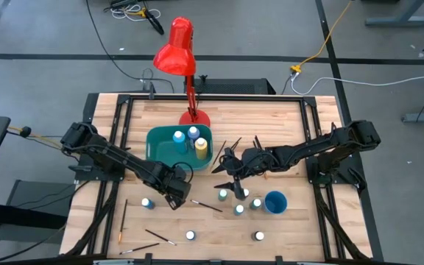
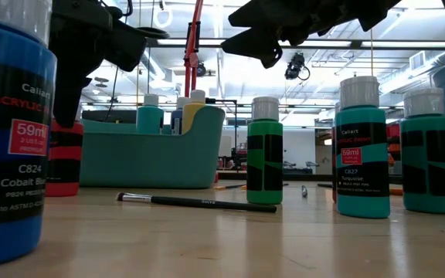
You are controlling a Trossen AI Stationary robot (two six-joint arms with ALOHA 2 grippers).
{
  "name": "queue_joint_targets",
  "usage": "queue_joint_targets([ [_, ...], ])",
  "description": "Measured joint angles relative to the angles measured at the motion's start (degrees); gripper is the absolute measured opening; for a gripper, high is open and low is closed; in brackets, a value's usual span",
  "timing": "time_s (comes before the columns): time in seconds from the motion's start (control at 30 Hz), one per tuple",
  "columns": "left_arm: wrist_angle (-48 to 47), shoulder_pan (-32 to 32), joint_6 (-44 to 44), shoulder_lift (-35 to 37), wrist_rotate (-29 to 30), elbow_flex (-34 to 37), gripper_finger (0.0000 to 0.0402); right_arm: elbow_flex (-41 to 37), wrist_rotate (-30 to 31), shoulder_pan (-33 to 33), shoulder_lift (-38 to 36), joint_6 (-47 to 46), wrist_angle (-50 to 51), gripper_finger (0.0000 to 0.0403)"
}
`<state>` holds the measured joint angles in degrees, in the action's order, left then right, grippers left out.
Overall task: Pick & Place Paint Supplies
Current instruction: Put the small orange paint bottle into the green bin
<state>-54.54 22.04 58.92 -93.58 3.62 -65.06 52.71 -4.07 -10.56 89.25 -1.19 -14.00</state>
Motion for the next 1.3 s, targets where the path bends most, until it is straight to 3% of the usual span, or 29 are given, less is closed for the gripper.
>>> queue_joint_targets([
  [0.27, -0.10, 0.00, 0.31, 0.00, 0.20, -0.20, 0.0159, 0.00, 0.05, -0.55, 0.00, 1.83, -0.05, 0.0263],
  [0.47, -0.96, 0.00, -2.46, 0.00, 1.13, -4.23, 0.0158, 0.00, 0.17, -0.51, 0.00, 1.81, -0.07, 0.0263],
  [0.93, -27.09, -4.23, -5.75, 0.04, 12.77, -22.88, 0.0159, 0.00, 0.17, -0.53, 0.00, 0.15, -0.11, 0.0263],
  [1.17, -33.55, -8.52, -6.84, 0.89, 16.97, -23.54, 0.0162, 0.00, 0.17, -0.53, 0.00, 0.15, -0.11, 0.0263],
  [1.3, -31.49, -11.70, -10.88, 0.87, 17.54, -23.15, 0.0162, 0.00, 0.17, -0.53, 0.00, 0.16, -0.11, 0.0263],
])
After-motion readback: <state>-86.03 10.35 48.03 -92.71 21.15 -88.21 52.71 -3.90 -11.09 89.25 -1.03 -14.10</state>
